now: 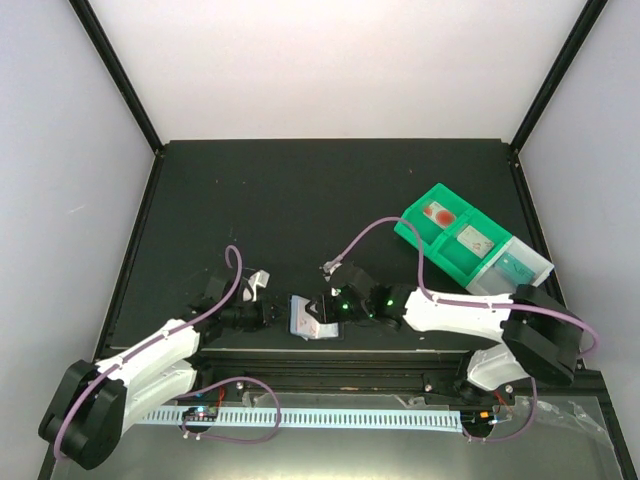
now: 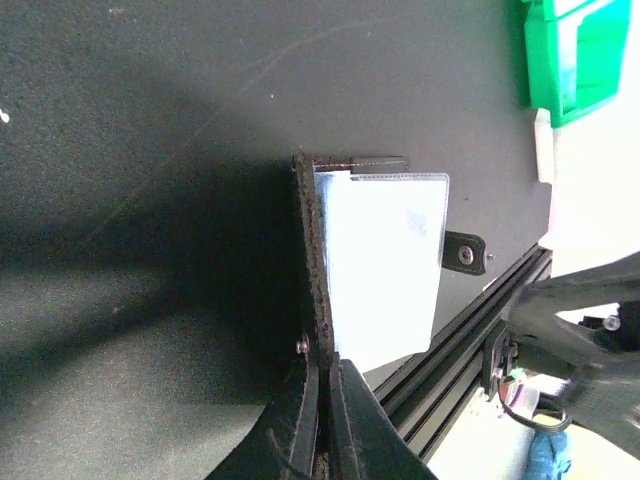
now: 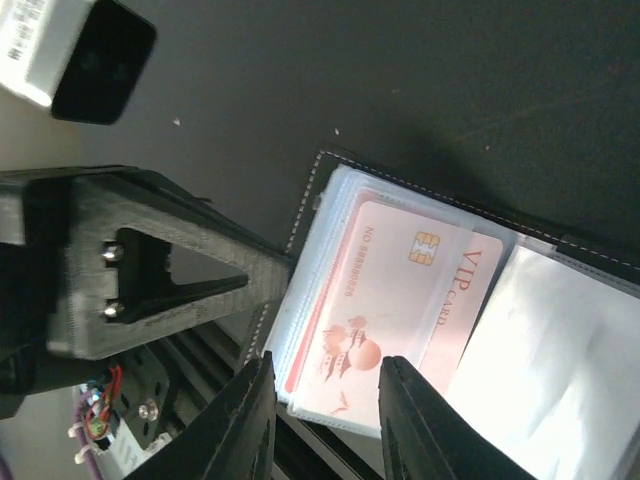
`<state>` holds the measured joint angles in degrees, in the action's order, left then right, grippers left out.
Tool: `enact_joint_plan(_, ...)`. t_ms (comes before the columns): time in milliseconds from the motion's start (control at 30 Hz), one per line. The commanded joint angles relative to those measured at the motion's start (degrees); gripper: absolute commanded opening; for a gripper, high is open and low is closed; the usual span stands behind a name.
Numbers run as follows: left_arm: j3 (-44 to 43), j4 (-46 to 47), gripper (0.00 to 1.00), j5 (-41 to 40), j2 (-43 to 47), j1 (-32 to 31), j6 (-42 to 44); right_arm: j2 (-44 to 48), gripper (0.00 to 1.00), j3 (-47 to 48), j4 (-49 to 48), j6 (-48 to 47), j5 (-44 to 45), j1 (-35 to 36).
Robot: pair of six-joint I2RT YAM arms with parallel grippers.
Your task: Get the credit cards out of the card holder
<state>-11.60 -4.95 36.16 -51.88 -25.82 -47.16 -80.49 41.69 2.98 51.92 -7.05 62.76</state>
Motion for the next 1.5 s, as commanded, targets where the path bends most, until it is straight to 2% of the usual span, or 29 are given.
enact_joint_plan(0,0.7,1.3,0.08,-0.1,0.1,-0.6,-0.4,-3.9,0.28,-0.5,-3.5,0.6,-1.5,0.3)
enact_joint_plan(133,-0.9,-4.2,0.26,-2.2,1.6,-0.6,0.9,-5.5,0.26,-1.1,-3.2,-0.3,-0.5,0.3)
enact_joint_plan(300,-4.5,-12.2,0.42,-7.1,5.8,-0.7,3.8,-7.3,0.22,-3.4,-5.6,0.3,-1.2,0.0)
enact_joint_plan(500,-4.2,-11.4,0.50,-6.1,6.2,-0.8,3.8,-9.5,0.20,-5.9,-11.1,2.4,-4.3,-0.7)
enact_joint_plan(567,-3.0,-9.1,0.49,-4.6,5.5,-0.8,3.1,-10.0,0.19,-6.1,-11.5,2.2,-4.1,-0.8)
enact_joint_plan(667,-1.4,-4.6,0.38,-1.4,3.9,-1.1,1.6,-10.7,0.18,-6.3,-12.0,2.1,-3.9,-1.2)
enact_joint_plan(933,2.1,1.4,0.22,-0.7,2.5,-1.9,-0.1,-11.8,0.17,-6.8,-14.2,2.1,-5.0,-1.8)
enact_joint_plan(1467,3.3,6.9,0.12,-0.8,-6.2,-2.5,0.5,-14.5,0.17,-5.9,-15.5,2.5,-6.1,-2.0)
